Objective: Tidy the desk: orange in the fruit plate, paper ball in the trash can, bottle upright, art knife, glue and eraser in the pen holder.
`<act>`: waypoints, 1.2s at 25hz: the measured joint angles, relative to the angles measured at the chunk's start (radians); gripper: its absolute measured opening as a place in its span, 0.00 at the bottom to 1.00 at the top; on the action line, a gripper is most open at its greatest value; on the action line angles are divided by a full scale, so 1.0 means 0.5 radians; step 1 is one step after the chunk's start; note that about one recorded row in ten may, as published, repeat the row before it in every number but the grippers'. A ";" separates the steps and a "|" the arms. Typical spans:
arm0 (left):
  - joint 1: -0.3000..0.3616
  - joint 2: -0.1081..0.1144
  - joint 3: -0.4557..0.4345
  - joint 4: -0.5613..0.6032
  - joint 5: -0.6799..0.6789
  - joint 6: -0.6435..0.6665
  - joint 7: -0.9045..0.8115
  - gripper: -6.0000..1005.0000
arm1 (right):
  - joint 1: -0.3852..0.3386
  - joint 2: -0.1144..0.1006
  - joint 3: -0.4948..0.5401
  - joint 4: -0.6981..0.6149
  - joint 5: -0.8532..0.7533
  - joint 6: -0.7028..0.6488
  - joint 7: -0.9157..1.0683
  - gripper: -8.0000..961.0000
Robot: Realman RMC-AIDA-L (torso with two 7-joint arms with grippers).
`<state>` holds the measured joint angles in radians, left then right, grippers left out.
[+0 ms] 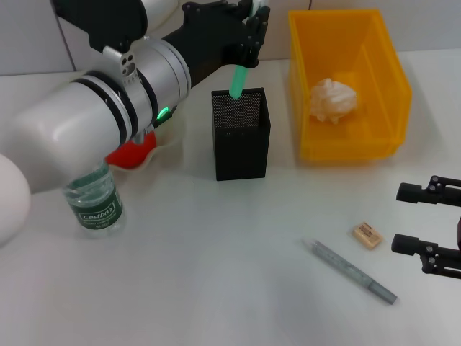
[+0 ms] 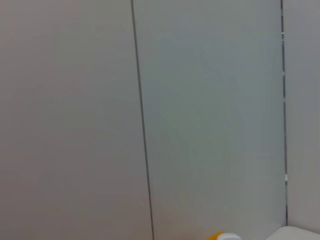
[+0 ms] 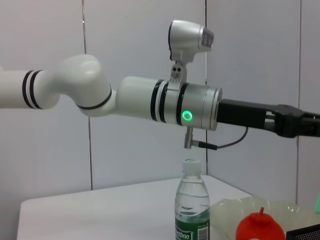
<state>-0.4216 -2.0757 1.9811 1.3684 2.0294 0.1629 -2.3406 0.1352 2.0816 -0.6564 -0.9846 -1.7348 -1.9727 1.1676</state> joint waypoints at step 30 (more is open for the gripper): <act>-0.103 -0.009 0.298 -0.403 -0.198 -0.559 -0.192 0.19 | 0.021 0.000 0.001 0.034 0.000 0.000 -0.008 0.67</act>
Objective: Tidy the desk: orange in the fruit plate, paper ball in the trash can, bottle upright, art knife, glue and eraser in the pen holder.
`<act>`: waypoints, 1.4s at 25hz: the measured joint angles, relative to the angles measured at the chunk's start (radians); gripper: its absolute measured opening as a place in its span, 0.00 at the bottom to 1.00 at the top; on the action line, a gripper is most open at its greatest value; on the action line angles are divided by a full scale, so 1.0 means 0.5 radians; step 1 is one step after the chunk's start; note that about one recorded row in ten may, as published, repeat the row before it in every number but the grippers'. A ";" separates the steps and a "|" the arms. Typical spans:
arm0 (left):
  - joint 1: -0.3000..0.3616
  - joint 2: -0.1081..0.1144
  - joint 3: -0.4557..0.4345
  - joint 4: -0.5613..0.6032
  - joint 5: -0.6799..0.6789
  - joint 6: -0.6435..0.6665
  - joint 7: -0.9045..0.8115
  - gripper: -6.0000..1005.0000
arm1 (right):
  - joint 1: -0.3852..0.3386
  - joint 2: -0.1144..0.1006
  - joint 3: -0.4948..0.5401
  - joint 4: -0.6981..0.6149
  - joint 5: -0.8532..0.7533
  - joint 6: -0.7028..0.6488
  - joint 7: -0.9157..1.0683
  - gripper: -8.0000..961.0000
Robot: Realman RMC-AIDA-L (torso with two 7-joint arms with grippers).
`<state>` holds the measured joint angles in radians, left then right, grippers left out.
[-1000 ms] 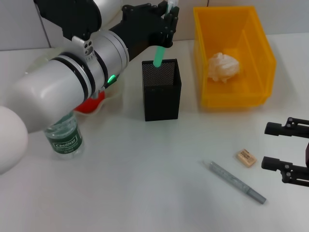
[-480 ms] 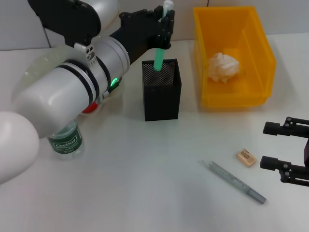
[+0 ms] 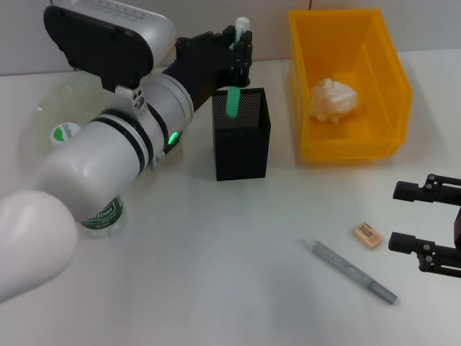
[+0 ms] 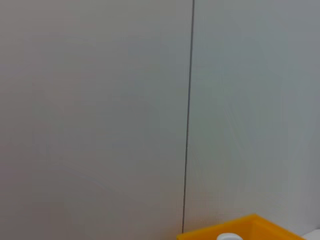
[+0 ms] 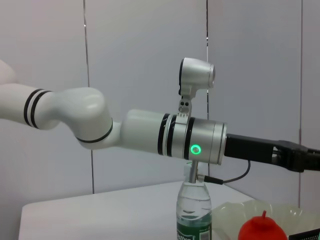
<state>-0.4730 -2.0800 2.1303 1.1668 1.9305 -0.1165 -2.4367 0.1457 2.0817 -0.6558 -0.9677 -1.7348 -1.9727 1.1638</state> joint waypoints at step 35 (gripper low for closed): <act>-0.006 0.000 0.200 -0.130 0.041 -0.179 -0.160 0.28 | 0.022 0.002 0.011 0.043 0.000 0.003 -0.030 0.67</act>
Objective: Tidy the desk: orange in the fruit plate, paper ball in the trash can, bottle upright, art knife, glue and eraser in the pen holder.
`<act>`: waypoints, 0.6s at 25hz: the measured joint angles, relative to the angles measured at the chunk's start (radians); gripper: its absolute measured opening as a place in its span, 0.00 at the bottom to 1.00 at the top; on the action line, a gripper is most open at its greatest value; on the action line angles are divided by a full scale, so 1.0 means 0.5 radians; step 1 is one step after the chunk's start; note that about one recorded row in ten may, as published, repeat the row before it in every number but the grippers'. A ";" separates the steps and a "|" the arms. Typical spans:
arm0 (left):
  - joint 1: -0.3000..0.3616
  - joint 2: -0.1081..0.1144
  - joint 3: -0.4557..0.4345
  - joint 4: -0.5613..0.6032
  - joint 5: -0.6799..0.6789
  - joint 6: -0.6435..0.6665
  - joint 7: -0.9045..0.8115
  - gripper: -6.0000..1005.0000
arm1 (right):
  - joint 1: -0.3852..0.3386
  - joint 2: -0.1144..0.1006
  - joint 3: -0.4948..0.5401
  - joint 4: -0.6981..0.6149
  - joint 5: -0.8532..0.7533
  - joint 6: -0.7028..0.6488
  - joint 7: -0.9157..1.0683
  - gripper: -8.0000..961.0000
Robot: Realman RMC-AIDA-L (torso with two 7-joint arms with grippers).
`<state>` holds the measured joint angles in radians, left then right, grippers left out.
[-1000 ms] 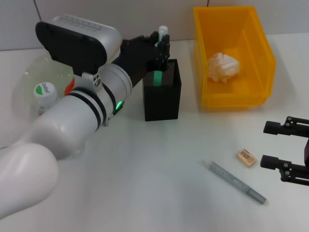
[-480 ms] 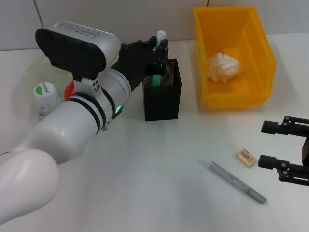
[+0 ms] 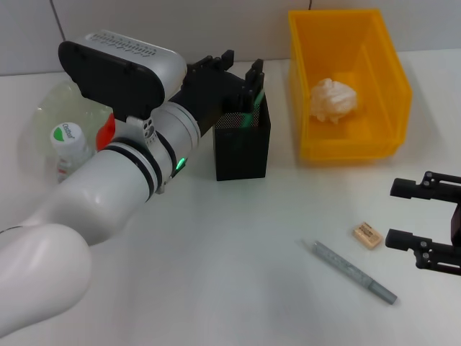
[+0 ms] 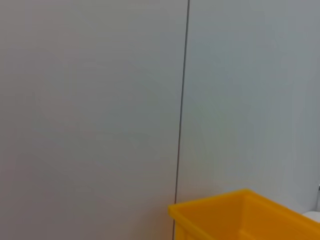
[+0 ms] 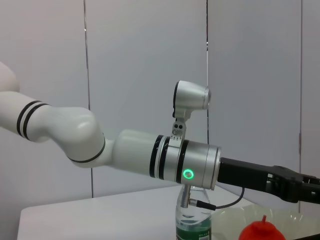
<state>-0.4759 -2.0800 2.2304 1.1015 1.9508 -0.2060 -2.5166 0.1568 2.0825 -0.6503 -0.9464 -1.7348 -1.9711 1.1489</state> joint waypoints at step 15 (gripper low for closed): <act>0.004 0.015 -0.264 0.313 -0.024 0.549 -0.155 0.75 | 0.008 -0.004 -0.007 0.000 0.000 0.019 0.000 0.66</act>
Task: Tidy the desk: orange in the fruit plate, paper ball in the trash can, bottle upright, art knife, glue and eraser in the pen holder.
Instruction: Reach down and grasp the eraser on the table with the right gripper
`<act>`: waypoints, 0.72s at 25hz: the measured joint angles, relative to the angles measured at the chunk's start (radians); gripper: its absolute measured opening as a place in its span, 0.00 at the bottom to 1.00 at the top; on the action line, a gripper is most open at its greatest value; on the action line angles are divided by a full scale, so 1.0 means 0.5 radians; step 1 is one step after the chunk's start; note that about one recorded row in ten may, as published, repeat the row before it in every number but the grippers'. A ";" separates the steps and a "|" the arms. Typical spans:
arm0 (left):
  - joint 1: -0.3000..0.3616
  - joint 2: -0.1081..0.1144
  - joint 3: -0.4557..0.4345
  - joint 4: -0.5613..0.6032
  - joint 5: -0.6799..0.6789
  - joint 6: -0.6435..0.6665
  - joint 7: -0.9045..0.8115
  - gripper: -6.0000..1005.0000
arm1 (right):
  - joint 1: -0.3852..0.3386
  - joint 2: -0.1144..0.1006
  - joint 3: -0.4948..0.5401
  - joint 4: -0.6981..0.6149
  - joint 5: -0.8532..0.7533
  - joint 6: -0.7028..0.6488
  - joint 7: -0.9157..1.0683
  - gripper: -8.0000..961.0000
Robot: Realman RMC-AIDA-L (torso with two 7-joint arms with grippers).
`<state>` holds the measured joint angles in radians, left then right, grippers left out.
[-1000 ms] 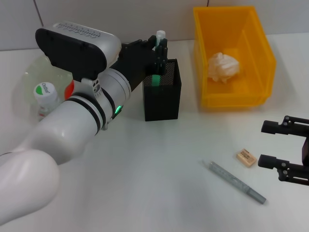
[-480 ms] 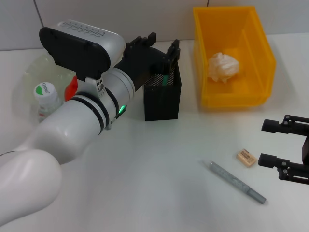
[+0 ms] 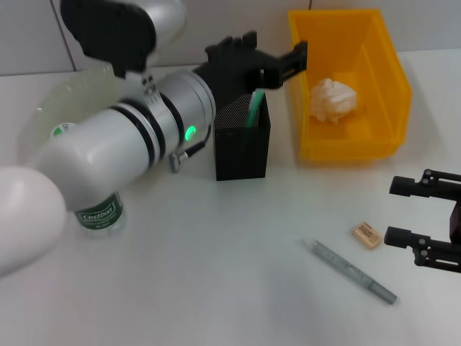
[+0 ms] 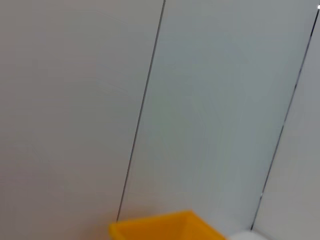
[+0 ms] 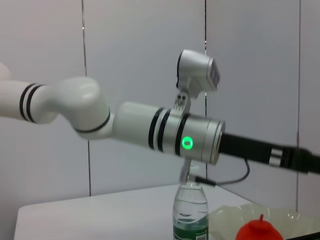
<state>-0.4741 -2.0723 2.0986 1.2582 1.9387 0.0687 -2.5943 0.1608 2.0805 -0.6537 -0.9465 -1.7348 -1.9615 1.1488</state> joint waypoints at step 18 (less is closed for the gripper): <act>0.073 0.005 -0.786 0.126 -0.850 0.803 0.688 0.80 | 0.000 -0.001 0.005 0.013 -0.021 0.006 -0.018 0.66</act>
<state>-0.4377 -2.0696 1.7054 1.3211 1.5138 0.4701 -2.2503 0.1606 2.0801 -0.6514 -0.9402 -1.7453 -1.9588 1.1398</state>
